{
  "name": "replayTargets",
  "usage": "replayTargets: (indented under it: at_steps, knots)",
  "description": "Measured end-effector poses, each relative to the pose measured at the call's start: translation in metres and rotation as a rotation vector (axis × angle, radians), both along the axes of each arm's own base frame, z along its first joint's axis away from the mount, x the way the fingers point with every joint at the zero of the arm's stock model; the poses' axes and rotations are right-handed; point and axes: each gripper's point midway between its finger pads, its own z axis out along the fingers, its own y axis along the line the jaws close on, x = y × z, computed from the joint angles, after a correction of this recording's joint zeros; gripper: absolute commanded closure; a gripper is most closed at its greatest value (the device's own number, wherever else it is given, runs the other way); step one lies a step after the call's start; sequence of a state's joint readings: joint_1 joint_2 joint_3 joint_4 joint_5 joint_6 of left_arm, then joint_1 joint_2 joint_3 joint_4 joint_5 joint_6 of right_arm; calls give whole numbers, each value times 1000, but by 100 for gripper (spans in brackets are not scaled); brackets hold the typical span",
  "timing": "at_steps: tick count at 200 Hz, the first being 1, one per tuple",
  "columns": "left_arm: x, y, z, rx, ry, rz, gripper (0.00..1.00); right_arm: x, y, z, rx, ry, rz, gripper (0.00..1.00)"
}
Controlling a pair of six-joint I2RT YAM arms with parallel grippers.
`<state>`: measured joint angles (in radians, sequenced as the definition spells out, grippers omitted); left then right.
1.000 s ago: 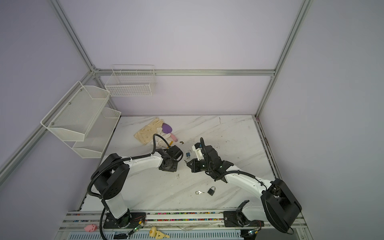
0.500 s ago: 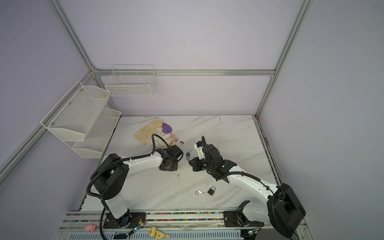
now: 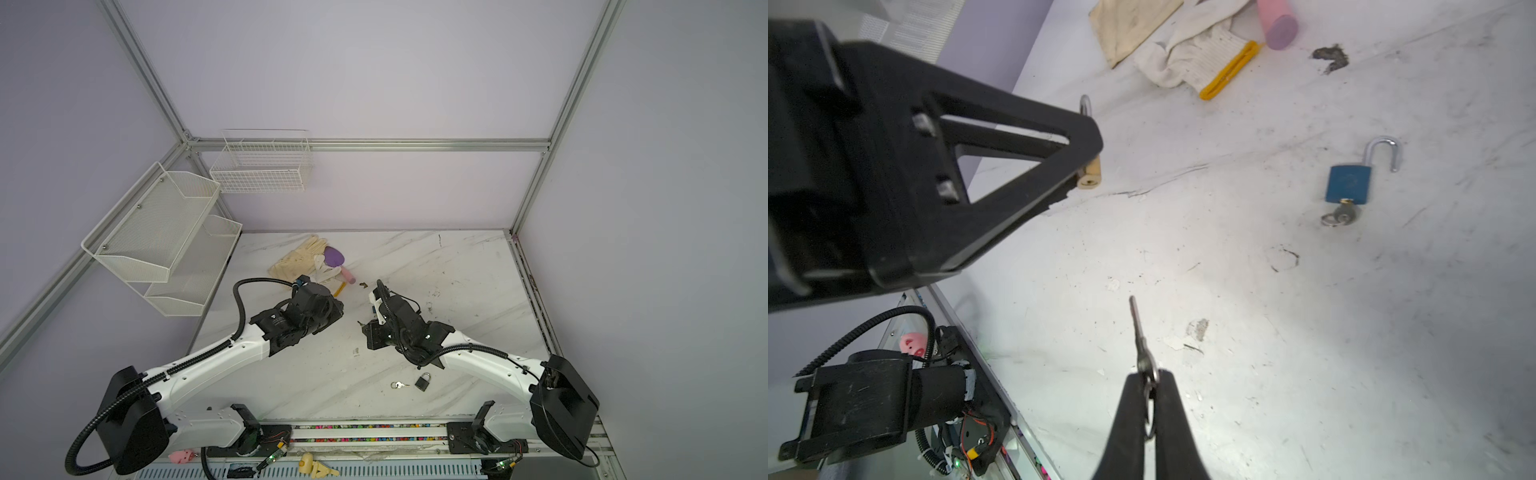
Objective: Unlock with the key
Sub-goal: 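Close the left gripper on the brass padlock body and lift it, then bring the silver key in the right gripper to the padlock's keyhole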
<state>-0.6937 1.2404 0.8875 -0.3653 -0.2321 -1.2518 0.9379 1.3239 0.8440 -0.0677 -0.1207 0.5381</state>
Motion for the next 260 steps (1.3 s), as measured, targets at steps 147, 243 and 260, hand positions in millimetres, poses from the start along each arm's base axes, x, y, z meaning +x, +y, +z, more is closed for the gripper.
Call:
replayTargets:
  at_steps: [147, 243, 260]
  knots:
    - [-8, 7, 27, -285, -4, 148, 100, 21, 44, 36, 85, -209, -24, 100]
    - [-7, 5, 28, -298, -4, 139, 100, 24, 50, 32, 52, -239, -17, 100]
    - [-6, 5, 30, -303, -10, 140, 100, 27, 49, 35, 41, -251, -25, 100]
